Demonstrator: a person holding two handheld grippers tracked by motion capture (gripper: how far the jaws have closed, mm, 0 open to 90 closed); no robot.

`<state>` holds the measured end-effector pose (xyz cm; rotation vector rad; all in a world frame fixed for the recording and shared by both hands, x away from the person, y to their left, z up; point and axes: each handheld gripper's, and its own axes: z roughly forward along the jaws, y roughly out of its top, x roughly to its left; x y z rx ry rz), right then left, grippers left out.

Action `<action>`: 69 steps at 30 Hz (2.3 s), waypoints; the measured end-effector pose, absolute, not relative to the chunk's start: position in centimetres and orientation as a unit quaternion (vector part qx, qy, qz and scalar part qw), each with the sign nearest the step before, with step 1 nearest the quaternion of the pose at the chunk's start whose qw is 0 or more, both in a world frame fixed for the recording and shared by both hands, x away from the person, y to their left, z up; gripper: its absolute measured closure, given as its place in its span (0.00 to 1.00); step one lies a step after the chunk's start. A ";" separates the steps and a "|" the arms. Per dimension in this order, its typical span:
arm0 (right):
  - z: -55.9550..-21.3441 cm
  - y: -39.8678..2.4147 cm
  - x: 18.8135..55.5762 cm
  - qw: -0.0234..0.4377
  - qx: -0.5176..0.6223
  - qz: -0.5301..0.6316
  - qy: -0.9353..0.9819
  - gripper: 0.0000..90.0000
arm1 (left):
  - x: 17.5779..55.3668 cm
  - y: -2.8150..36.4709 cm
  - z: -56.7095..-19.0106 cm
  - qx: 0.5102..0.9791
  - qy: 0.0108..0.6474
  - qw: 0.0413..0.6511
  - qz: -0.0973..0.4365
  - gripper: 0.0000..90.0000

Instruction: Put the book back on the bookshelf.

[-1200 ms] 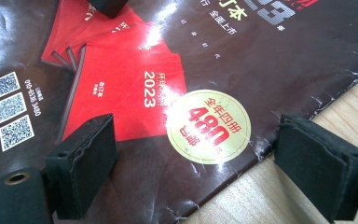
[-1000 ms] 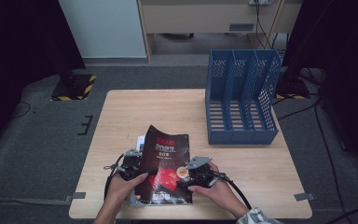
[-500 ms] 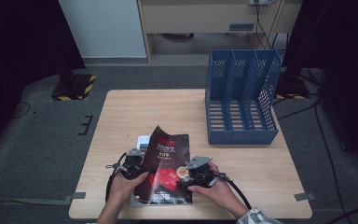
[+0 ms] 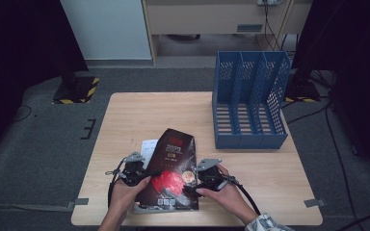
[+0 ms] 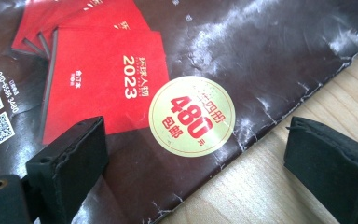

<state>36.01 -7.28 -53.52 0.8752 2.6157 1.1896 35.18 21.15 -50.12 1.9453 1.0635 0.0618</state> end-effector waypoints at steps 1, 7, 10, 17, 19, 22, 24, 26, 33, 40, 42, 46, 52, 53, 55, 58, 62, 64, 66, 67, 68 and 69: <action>-53.5 -7.3 36.0 0.069 0.291 0.395 0.869 0.07 | 35.2 21.1 -50.1 0.785 0.429 0.446 0.025 1.00; -53.5 -7.5 36.3 0.051 0.305 0.405 0.860 0.07 | 34.8 21.4 -49.4 0.778 0.416 0.470 0.029 1.00; -53.5 -7.6 36.4 0.047 0.307 0.407 0.859 0.07 | 34.6 21.4 -49.1 0.777 0.411 0.476 0.035 1.00; -53.6 -7.5 36.4 0.026 0.310 0.424 0.851 0.09 | 34.3 21.5 -48.6 0.767 0.399 0.502 0.034 1.00; -53.7 -7.3 36.5 0.016 0.310 0.431 0.848 0.09 | 34.3 21.5 -48.5 0.766 0.396 0.506 0.036 1.00; -53.7 -7.1 36.5 0.014 0.310 0.431 0.847 0.09 | 34.3 21.4 -48.4 0.764 0.394 0.509 0.035 1.00; -53.6 -7.1 36.6 0.012 0.309 0.431 0.847 0.11 | 34.4 21.5 -48.7 0.765 0.400 0.504 0.033 1.00; -53.6 -7.1 36.6 0.010 0.312 0.433 0.845 0.12 | 34.5 21.6 -49.0 0.762 0.415 0.496 0.032 1.00; -53.7 -6.9 36.5 0.022 0.307 0.433 0.847 0.14 | 34.8 21.9 -49.9 0.769 0.434 0.468 0.038 0.94; -53.8 -6.9 36.4 0.027 0.304 0.434 0.848 0.14 | 35.0 22.5 -50.2 0.766 0.464 0.435 0.094 0.69; -53.8 -6.9 36.4 0.028 0.303 0.434 0.848 0.14 | 35.1 23.5 -50.2 0.755 0.484 0.426 0.118 0.52; -53.8 -6.8 36.3 0.030 0.303 0.432 0.849 0.14 | 35.0 24.8 -50.2 0.755 0.500 0.383 0.180 0.44; -53.8 -6.8 36.3 0.034 0.301 0.430 0.850 0.14 | 35.2 25.6 -50.7 0.764 0.510 0.350 0.184 0.44; -53.8 -6.8 36.3 0.034 0.301 0.430 0.850 0.14 | 35.2 25.6 -50.9 0.766 0.510 0.348 0.180 0.44; -53.8 -6.8 36.3 0.034 0.301 0.430 0.850 0.14 | 35.3 25.5 -51.2 0.772 0.508 0.342 0.169 0.45; -53.8 -6.8 36.3 0.034 0.301 0.429 0.851 0.14 | 35.4 25.3 -51.5 0.777 0.508 0.336 0.158 0.46; -53.8 -6.7 36.2 0.036 0.300 0.428 0.852 0.14 | 35.5 25.1 -52.0 0.782 0.512 0.325 0.141 0.44; -53.8 -6.7 36.2 0.037 0.299 0.427 0.852 0.14 | 35.5 25.0 -52.0 0.783 0.510 0.330 0.134 0.47; -53.8 -6.7 36.2 0.036 0.299 0.427 0.853 0.14 | 35.4 24.9 -52.0 0.784 0.504 0.341 0.120 0.51; -53.8 -6.7 36.2 0.036 0.299 0.427 0.853 0.14 | 35.4 24.9 -52.0 0.784 0.504 0.341 0.120 0.53; -53.8 -6.7 36.2 0.037 0.298 0.427 0.853 0.14 | 35.4 24.6 -52.0 0.783 0.504 0.347 0.112 0.52; -53.8 -6.7 36.2 0.037 0.298 0.427 0.853 0.14 | 35.4 24.6 -52.0 0.783 0.504 0.347 0.112 0.53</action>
